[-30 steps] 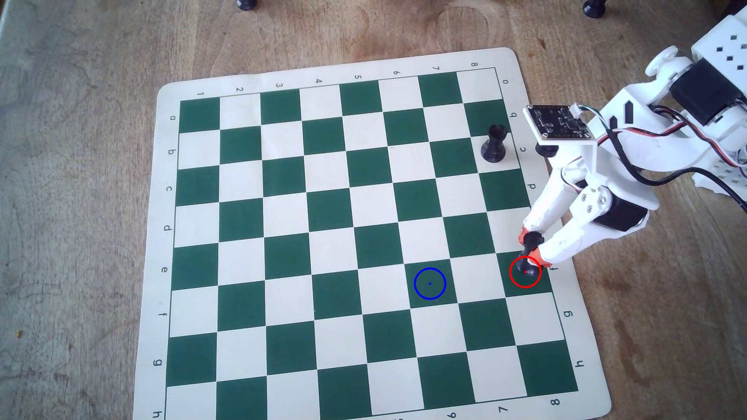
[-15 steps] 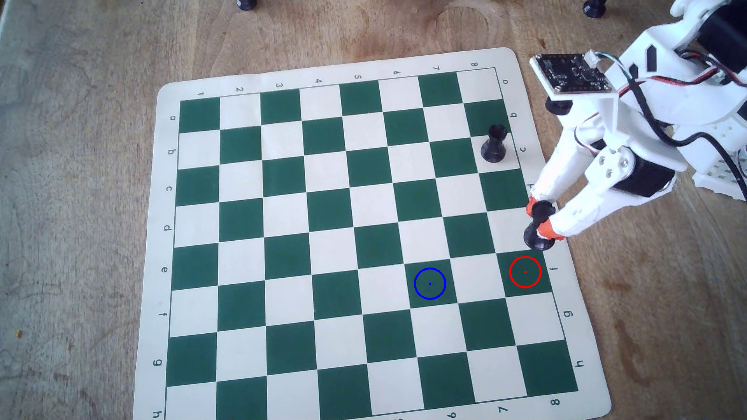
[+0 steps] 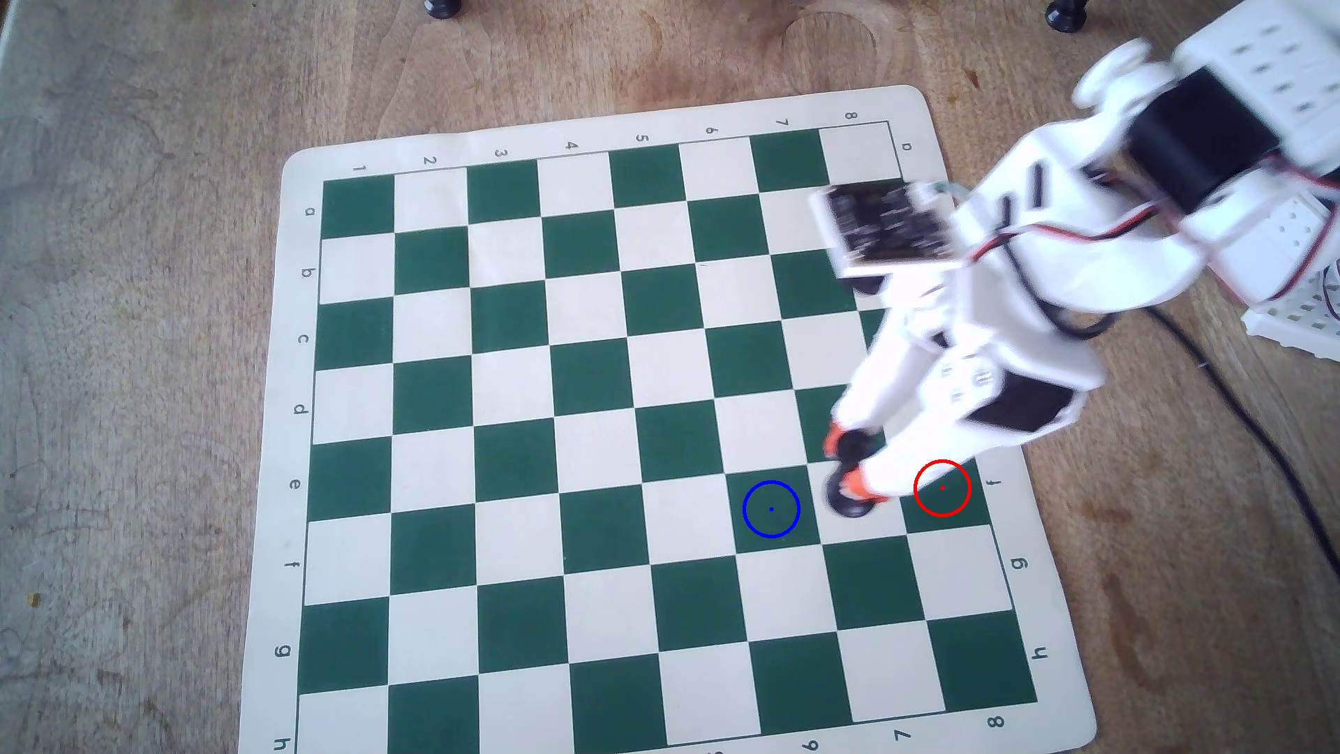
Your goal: Move the chess piece from red to blue
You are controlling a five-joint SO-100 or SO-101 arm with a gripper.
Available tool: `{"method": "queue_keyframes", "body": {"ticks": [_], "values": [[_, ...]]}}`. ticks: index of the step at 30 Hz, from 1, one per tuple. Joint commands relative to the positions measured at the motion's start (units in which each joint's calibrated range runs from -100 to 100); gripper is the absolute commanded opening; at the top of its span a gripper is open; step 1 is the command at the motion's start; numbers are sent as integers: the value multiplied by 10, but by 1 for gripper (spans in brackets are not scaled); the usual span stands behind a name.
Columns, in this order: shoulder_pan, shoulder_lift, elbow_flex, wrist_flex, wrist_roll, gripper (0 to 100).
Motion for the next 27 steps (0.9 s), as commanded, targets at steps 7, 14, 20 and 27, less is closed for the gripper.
{"method": "queue_keyframes", "body": {"ticks": [7,14,20,27], "values": [[23,90,-52,-71,6,0],[36,96,-34,-96,7,0],[36,120,-23,-106,7,0],[34,136,-23,-112,2,0]]}}
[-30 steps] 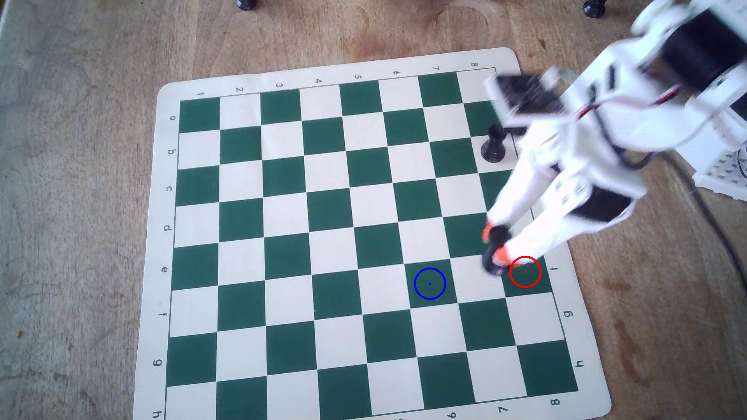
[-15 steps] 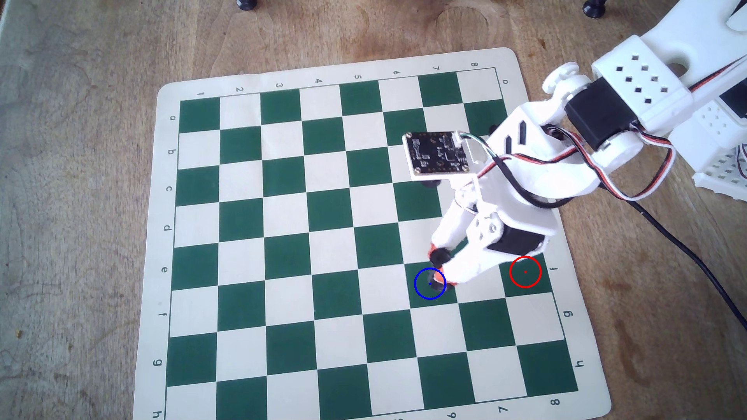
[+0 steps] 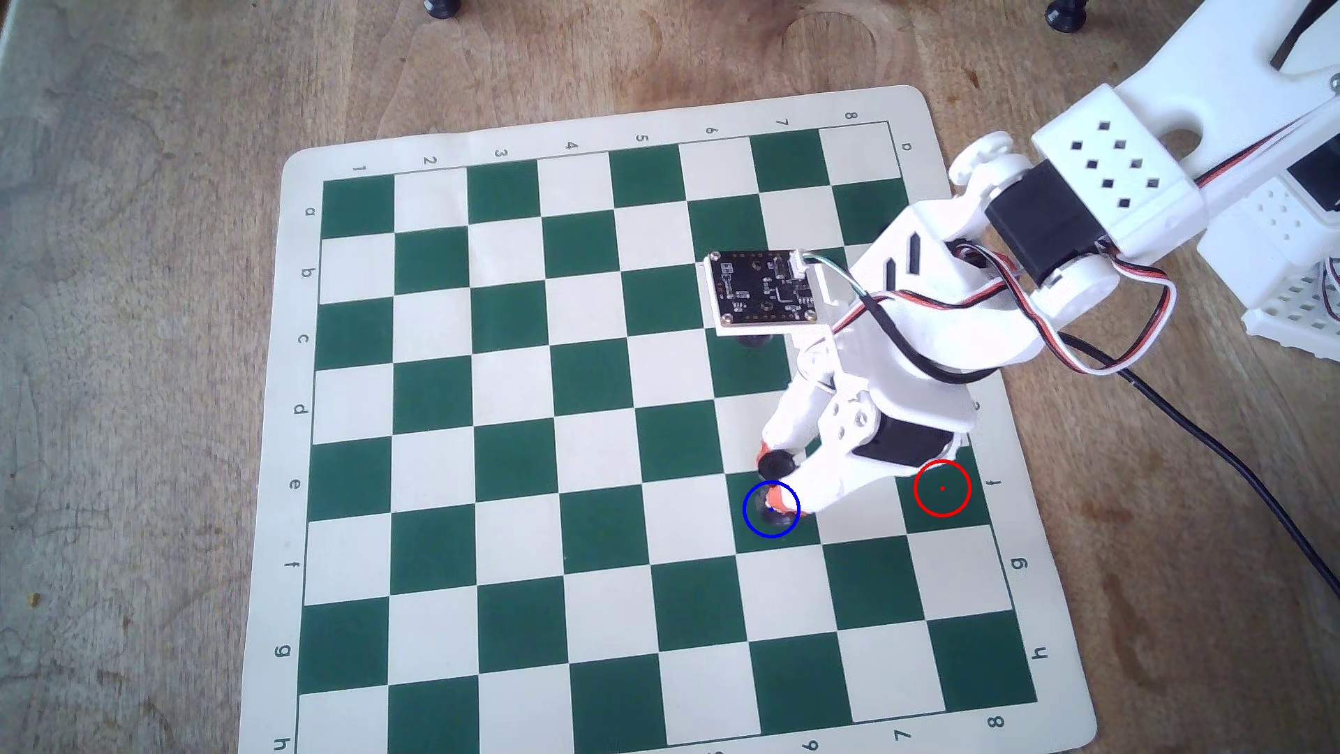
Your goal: Move the chess piece from red to blue
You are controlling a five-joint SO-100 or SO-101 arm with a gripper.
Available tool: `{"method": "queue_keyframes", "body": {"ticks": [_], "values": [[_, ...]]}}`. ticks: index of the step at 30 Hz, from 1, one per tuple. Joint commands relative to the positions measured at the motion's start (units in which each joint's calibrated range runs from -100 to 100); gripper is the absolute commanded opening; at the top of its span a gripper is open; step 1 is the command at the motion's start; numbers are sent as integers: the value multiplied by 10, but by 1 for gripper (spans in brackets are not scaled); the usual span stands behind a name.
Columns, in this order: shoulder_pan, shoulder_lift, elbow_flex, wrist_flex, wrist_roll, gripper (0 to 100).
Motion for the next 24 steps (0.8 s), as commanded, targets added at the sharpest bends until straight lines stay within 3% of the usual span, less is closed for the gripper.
{"method": "queue_keyframes", "body": {"ticks": [1,19,24], "values": [[0,-13,-10,-9,0,0],[-1,14,5,-41,-8,1],[7,4,36,-65,-11,19]]}}
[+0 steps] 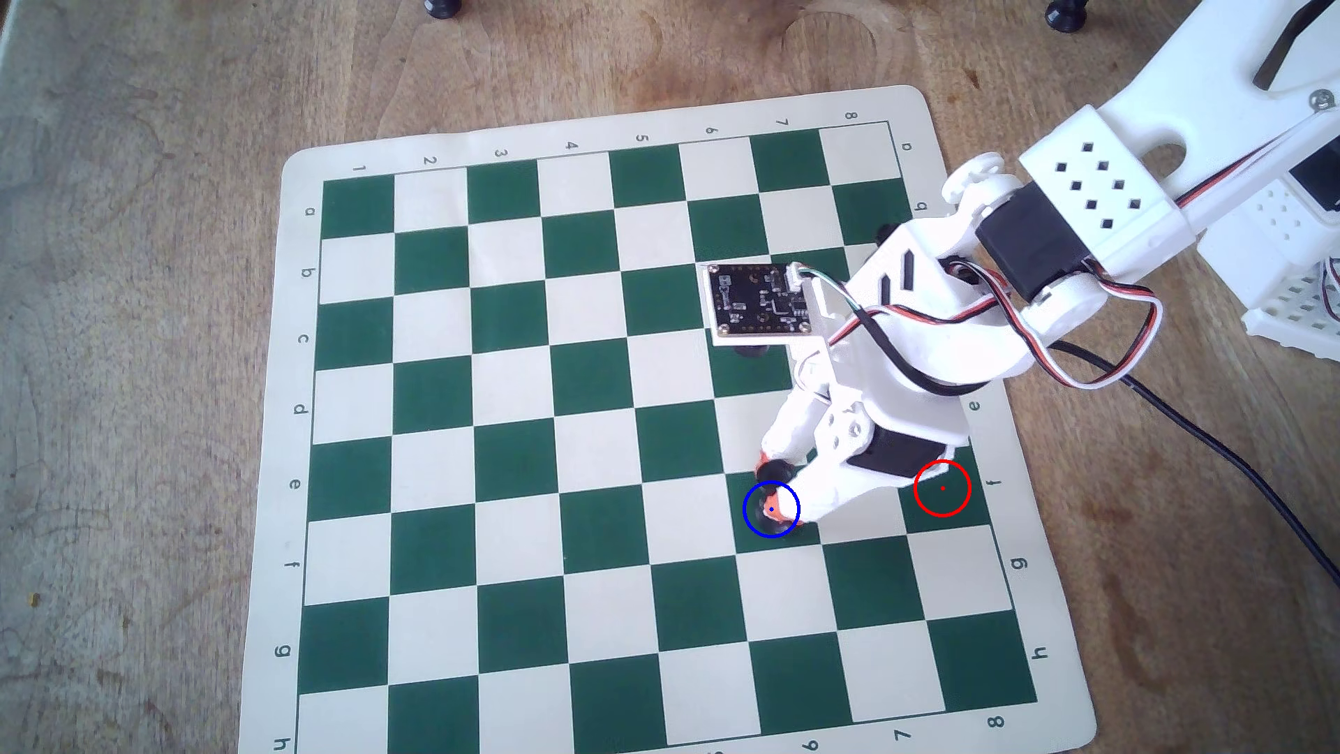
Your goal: Move the chess piece from red to blue
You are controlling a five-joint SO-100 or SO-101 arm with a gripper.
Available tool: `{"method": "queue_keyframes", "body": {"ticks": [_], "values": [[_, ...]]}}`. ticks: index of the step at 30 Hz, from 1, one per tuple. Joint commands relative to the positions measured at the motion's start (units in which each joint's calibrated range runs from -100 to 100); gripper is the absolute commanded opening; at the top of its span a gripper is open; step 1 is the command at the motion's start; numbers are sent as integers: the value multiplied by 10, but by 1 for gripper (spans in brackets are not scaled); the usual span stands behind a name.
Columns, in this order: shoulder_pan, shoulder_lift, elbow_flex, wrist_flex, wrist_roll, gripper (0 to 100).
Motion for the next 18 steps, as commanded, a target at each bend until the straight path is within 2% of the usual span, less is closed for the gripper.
{"method": "queue_keyframes", "body": {"ticks": [1,3,9,18], "values": [[7,-27,14,-21,-5,21],[8,-37,28,-31,-9,25],[10,-59,38,-32,-9,28],[-8,-184,62,70,-5,28]]}}
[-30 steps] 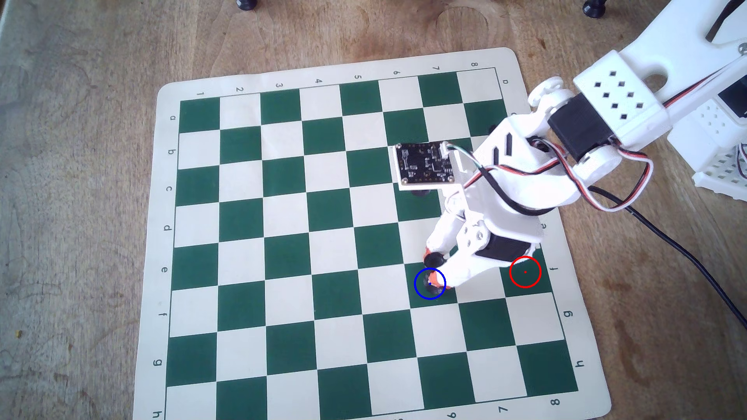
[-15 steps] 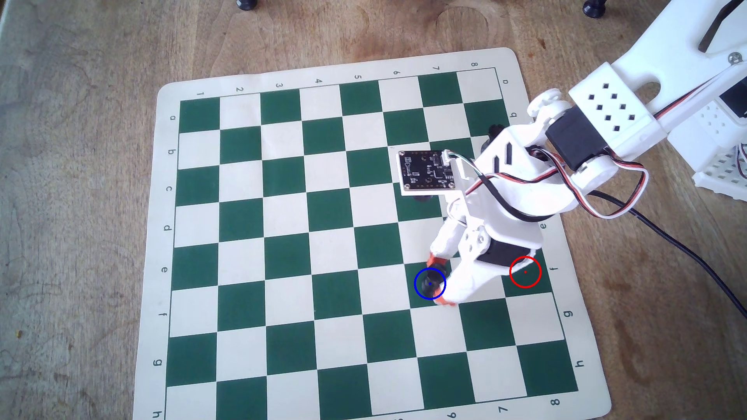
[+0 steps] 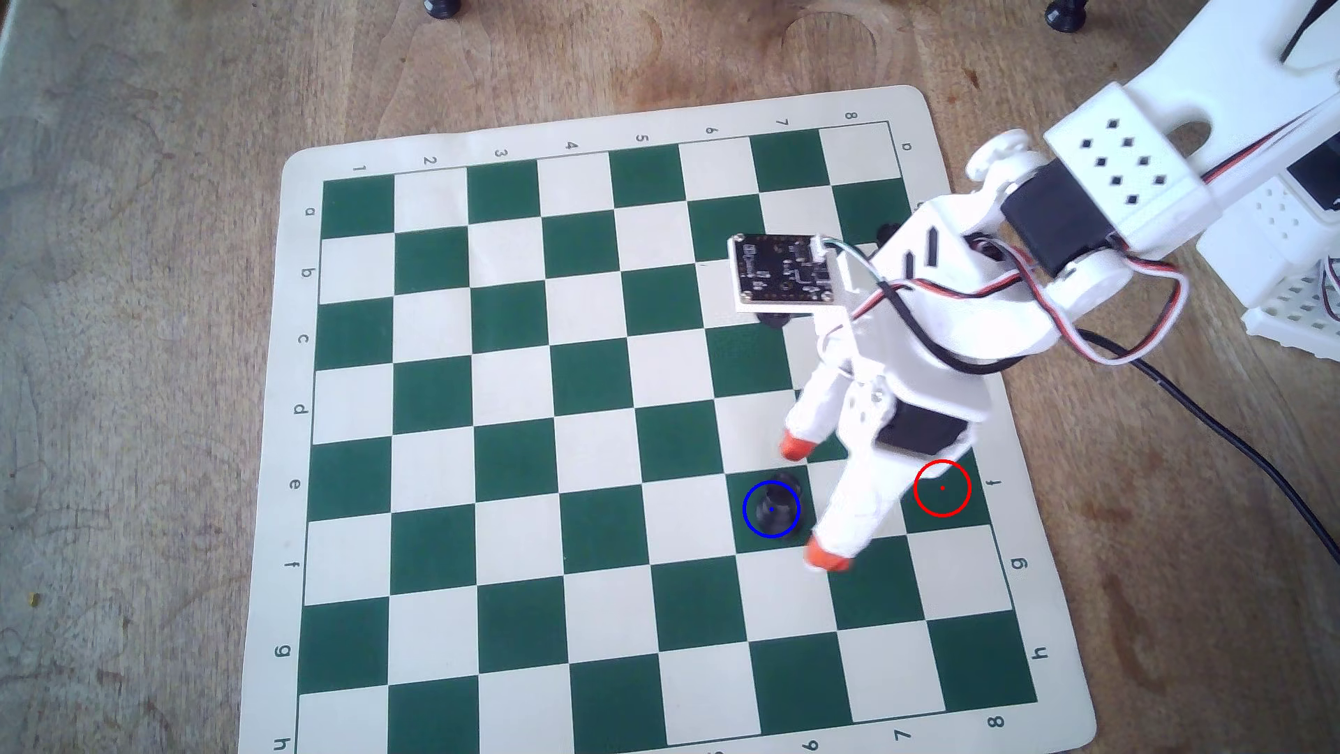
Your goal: Move the chess piece from red to blue
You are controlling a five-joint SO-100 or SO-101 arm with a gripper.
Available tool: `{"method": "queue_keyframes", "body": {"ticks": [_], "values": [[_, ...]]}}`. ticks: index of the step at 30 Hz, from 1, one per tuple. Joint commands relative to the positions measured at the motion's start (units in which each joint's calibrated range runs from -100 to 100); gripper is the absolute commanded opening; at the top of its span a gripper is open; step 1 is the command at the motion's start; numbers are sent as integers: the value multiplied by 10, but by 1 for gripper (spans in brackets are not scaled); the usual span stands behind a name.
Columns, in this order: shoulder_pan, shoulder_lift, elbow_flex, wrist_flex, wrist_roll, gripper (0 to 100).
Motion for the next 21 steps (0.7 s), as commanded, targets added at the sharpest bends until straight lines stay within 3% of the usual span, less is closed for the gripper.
{"method": "queue_keyframes", "body": {"ticks": [1,6,9,10,14,17,19,21], "values": [[-17,-149,17,67,7,28],[-40,-291,44,219,31,23],[-49,-363,88,252,46,9],[-49,-398,136,225,45,1],[-11,-523,343,-24,26,0],[0,-587,432,-107,27,0],[23,-621,525,-263,52,0],[42,-626,566,-352,73,0]]}}
